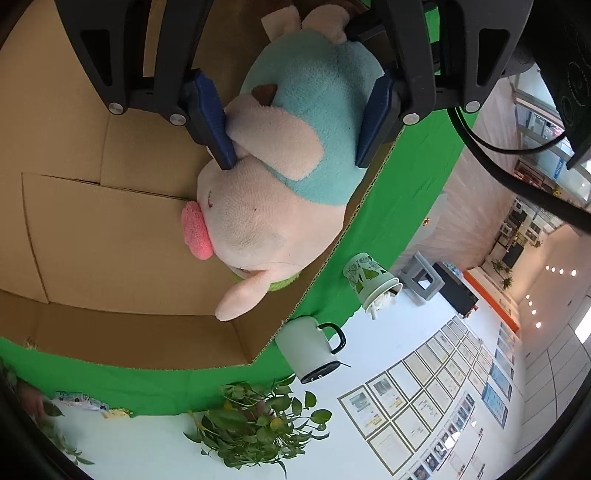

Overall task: Organize objects
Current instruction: 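Open the right gripper to release the pig and withdraw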

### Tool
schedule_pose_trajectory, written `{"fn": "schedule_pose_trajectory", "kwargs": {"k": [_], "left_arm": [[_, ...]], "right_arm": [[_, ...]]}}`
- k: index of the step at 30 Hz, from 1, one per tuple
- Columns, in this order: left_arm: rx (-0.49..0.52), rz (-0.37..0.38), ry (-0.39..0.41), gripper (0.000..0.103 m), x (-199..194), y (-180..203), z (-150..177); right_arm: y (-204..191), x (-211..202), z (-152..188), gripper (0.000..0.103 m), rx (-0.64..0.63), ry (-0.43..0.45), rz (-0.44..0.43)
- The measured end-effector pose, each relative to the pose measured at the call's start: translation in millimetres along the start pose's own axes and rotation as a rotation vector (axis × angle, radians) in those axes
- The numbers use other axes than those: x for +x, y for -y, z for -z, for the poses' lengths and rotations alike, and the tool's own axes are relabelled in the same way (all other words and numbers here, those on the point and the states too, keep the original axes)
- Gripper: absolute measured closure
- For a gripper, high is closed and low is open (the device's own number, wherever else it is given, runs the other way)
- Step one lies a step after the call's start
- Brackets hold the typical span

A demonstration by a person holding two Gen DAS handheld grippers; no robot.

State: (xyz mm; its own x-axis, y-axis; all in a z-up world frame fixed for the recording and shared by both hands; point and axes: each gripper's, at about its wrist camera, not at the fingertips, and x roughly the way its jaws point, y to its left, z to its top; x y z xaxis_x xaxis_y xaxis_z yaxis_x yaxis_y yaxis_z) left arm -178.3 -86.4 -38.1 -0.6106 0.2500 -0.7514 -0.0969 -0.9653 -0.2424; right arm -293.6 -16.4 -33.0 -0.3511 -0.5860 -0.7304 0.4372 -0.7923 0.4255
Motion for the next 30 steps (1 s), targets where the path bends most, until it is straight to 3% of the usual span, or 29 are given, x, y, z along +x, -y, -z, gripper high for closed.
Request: {"fn": "schedule_pose_trajectory", "kwargs": {"k": [4,8,9,11,13,15,20,25,27,30], "left_arm": [[0.007,-0.026,-0.002,0.072,-9,6,1],[0.01,-0.047,0.041,0.069,-31,6,10],[0.007,-0.045,0.059,0.066,-39,5,13],[0.001,-0.055,0.117,0.049,-59,6,20],[-0.001,-0.073,0.185,0.031,-78,9,27],[0.013,-0.089,0.247,0.024,-96,16,33],[0.059,-0.109,0.35,0.022,-123,47,43],[0.128,-0.104,0.376,0.022,-128,81,55],[0.157,-0.119,0.379,0.022,-127,94,62],[0.165,-0.116,0.361,0.023,-125,105,72]], "right_arm": [[7,-3,-4,0.021,0.026,-0.015,-0.01],[3,-21,1,0.012,0.047,-0.001,0.005],[0,-32,4,0.009,0.044,0.027,0.011],[-4,-61,15,0.001,0.028,0.096,0.038],[-6,-93,30,0.001,0.024,0.161,0.075],[-8,-122,48,0.001,0.015,0.201,0.102],[-4,-179,101,0.001,0.019,0.242,0.265],[7,-213,152,0.001,0.039,0.255,0.395],[9,-223,170,0.006,0.032,0.27,0.449],[11,-230,189,0.031,0.028,0.274,0.485]]}}
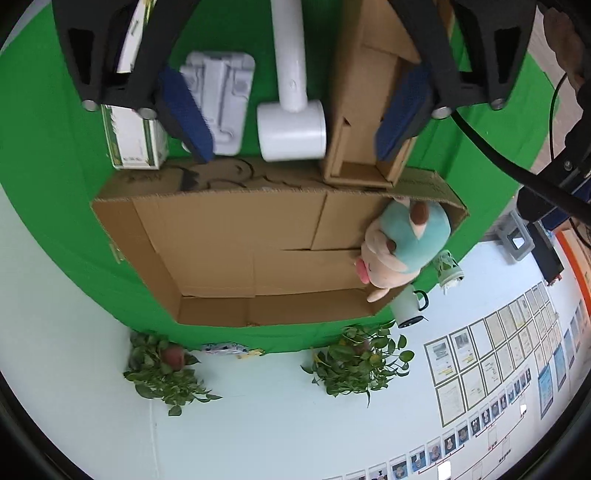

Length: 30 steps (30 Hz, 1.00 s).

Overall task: Organize objects
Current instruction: 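Open the right gripper to release the pig and withdraw, then grasp the long cardboard insert tray by its wall with the left gripper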

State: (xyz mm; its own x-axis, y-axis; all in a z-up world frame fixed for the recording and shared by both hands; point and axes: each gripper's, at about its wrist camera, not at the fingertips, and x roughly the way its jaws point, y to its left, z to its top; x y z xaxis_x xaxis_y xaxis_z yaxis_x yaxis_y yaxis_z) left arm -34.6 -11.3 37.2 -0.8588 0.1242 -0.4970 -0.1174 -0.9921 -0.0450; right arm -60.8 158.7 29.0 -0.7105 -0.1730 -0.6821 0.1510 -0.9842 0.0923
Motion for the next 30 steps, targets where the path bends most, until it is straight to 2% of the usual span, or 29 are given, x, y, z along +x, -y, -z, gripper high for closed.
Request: {"fn": "schedule_pose_trajectory", "kwargs": {"k": [2,3,4,5,6,9,10,11,12,13,14,17,28,30], "left_arm": [[-0.004,0.014,-0.005,0.028,-2,3,6],[-0.005,0.022,-0.009,0.048,-2,5,9],[-0.007,0.036,-0.026,0.081,0,5,11],[-0.01,0.049,-0.045,0.097,-2,7,14],[-0.015,0.06,-0.066,0.101,1,7,16],[-0.002,0.06,-0.057,0.101,-3,13,22],[0.008,0.041,-0.04,0.095,-6,16,22],[0.018,0.009,-0.031,0.084,-6,17,21],[0.023,-0.013,-0.027,0.044,-6,17,21],[0.021,-0.019,-0.02,0.01,-7,18,21],[0.01,-0.019,0.003,0.007,-9,15,21],[-0.004,-0.004,-0.007,0.007,-8,11,22],[-0.047,0.029,-0.076,0.007,7,-1,33],[-0.046,0.05,-0.11,0.008,13,-2,37]], "right_arm": [[1,-3,10,0.07,-0.007,-0.009,0.004],[2,-5,14,0.076,-0.005,-0.018,-0.02],[2,-9,19,0.084,-0.008,-0.018,-0.034],[-1,-12,23,0.089,-0.019,-0.006,-0.03],[-2,-16,27,0.09,-0.028,0.006,-0.024],[0,-20,31,0.09,-0.014,0.021,-0.006],[1,-21,31,0.087,-0.012,0.03,0.016],[2,-21,31,0.074,-0.012,0.032,0.044],[4,-21,29,0.061,-0.013,0.029,0.07],[6,-20,29,0.028,-0.014,0.024,0.084],[7,-20,27,0.007,-0.012,0.025,0.086],[5,-21,29,0.001,-0.034,0.034,0.095],[10,-9,40,0.001,0.002,-0.015,-0.026],[12,-10,45,0.001,0.004,-0.019,-0.083]]}}
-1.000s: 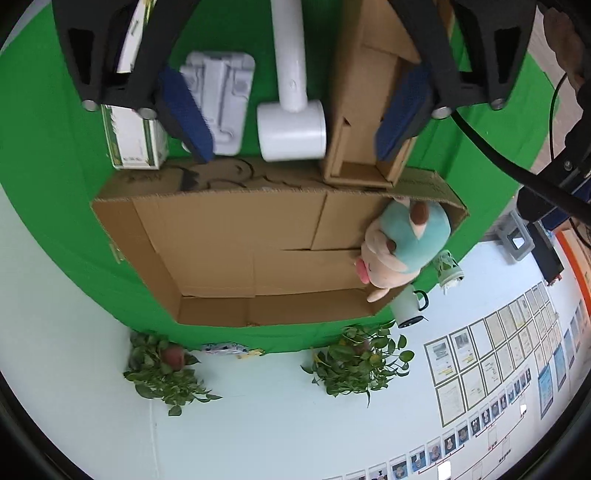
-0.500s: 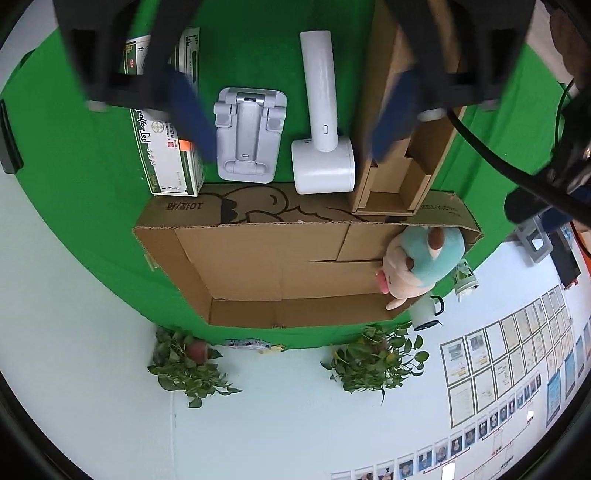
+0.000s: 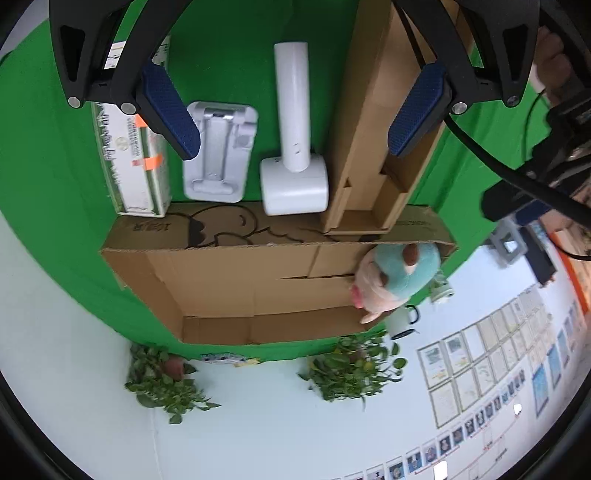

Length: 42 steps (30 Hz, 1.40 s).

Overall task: Organize objects
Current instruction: 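Grasp the long cardboard insert tray by its wall with the left gripper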

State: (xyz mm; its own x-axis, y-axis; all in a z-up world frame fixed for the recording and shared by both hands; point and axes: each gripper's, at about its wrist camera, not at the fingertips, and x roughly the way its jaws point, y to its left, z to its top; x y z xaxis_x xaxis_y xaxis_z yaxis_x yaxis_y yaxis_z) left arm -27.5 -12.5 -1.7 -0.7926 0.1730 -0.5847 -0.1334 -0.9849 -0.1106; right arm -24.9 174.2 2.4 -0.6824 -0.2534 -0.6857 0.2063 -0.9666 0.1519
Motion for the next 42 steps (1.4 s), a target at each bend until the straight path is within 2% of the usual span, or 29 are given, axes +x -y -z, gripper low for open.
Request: {"fn": "schedule_pose_trajectory", "kwargs": {"k": [5,7,9,12,14,15,17,21,23,26,31,33,34,36,42], "left_arm": [[-0.014,0.044,-0.081,0.011,14,-6,15],[-0.028,0.064,-0.12,0.019,22,-8,21],[-0.04,0.082,-0.164,0.028,31,-8,25],[-0.045,0.11,-0.199,0.036,39,-7,31],[-0.055,0.127,-0.23,0.048,44,-8,34],[-0.06,0.133,-0.245,0.056,46,-8,35],[-0.067,0.142,-0.266,0.067,48,-8,38],[-0.066,0.154,-0.301,0.086,49,-6,46],[-0.07,0.152,-0.294,0.087,47,-5,51],[-0.07,0.132,-0.307,0.089,39,-2,56],[-0.051,0.106,-0.352,0.089,11,10,73],[-0.047,0.101,-0.35,0.08,8,14,78],[-0.048,0.103,-0.354,0.069,9,14,77],[-0.077,0.105,-0.363,0.06,15,10,74],[-0.111,0.128,-0.338,0.06,32,-3,56]], "right_arm": [[-2,-4,26,0.001,-0.002,-0.048,-0.139],[-8,-3,35,0.001,-0.012,-0.068,-0.122],[-14,0,38,0.006,-0.013,-0.081,-0.13],[-21,4,40,0.017,-0.027,-0.095,-0.129],[-26,6,38,0.031,-0.048,-0.094,-0.119],[-28,7,36,0.035,-0.055,-0.096,-0.114],[-34,11,35,0.052,-0.069,-0.106,-0.108],[-42,23,35,0.07,-0.079,-0.141,-0.115],[-45,25,35,0.081,-0.09,-0.147,-0.118],[-50,22,40,0.085,-0.113,-0.155,-0.113],[-50,-8,58,0.085,-0.128,-0.192,-0.184],[-46,-12,66,0.081,-0.095,-0.212,-0.188],[-43,-10,66,0.077,-0.071,-0.223,-0.187],[-41,-3,65,0.075,-0.043,-0.23,-0.18],[-42,10,50,0.075,-0.039,-0.206,-0.112]]}}
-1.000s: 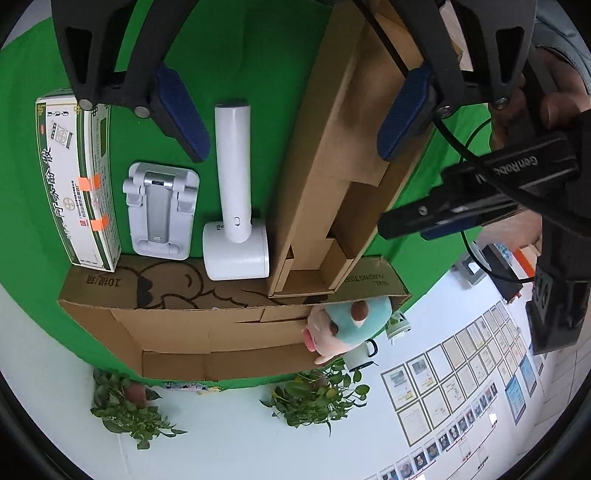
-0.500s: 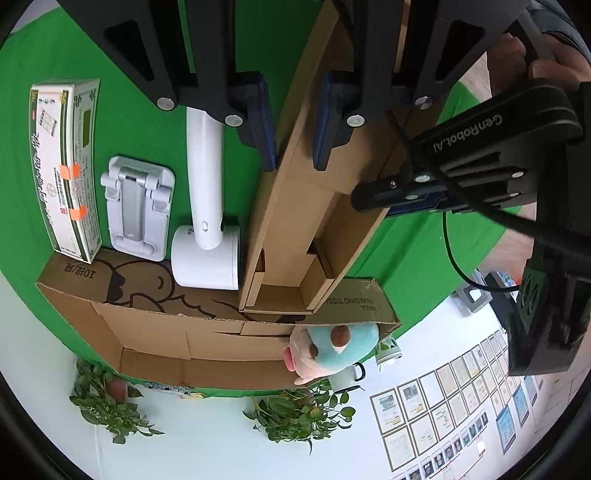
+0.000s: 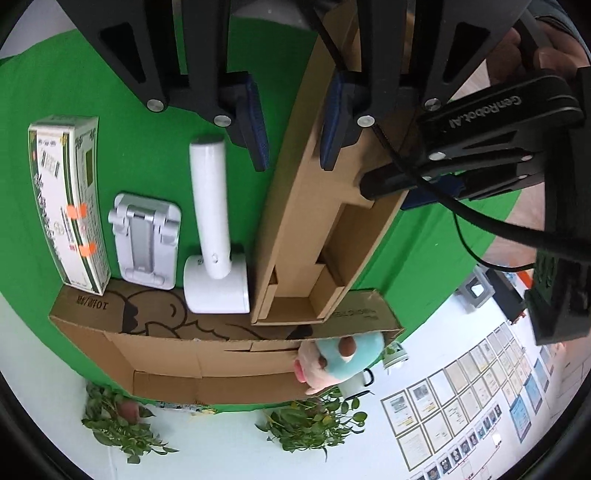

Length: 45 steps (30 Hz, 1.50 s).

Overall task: Organize objects
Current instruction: 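Grasp the long cardboard insert tray by its wall with the left gripper, then lift the cardboard insert with the left gripper and lower it into the large box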

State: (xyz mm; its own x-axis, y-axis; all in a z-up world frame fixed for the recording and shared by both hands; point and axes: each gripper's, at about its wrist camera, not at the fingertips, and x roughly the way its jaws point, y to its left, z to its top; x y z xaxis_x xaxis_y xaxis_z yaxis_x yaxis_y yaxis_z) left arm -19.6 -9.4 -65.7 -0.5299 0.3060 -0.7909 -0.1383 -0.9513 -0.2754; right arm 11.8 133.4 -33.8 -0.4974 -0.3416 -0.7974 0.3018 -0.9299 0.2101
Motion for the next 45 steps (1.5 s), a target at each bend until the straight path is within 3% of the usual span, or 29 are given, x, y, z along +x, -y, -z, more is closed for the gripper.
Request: {"fn": "schedule_pose_trajectory", "kwargs": {"k": [5,7,10,13,24,36,45], "left_arm": [[-0.002,0.024,-0.014,0.063,13,-7,-12],[0.012,0.033,-0.012,0.085,13,-5,-12],[0.041,0.005,-0.005,0.086,13,1,-11],[0.027,-0.005,-0.005,0.087,12,2,-10],[-0.025,-0.033,-0.017,0.089,-3,3,1],[0.057,-0.084,0.133,0.093,-41,33,-24],[0.114,-0.083,0.268,0.093,-78,57,-75]], "right_arm": [[0,13,-16,0.075,0.004,0.016,0.052],[-1,16,-19,0.078,-0.005,0.022,0.07],[-6,18,-18,0.09,-0.025,0.022,0.053],[-11,18,-16,0.091,-0.038,0.032,0.078],[-11,12,-11,0.093,-0.014,0.018,0.01],[-14,-41,-25,0.094,-0.03,0.193,0.015],[-14,-84,-71,0.094,-0.049,0.323,0.033]]}}
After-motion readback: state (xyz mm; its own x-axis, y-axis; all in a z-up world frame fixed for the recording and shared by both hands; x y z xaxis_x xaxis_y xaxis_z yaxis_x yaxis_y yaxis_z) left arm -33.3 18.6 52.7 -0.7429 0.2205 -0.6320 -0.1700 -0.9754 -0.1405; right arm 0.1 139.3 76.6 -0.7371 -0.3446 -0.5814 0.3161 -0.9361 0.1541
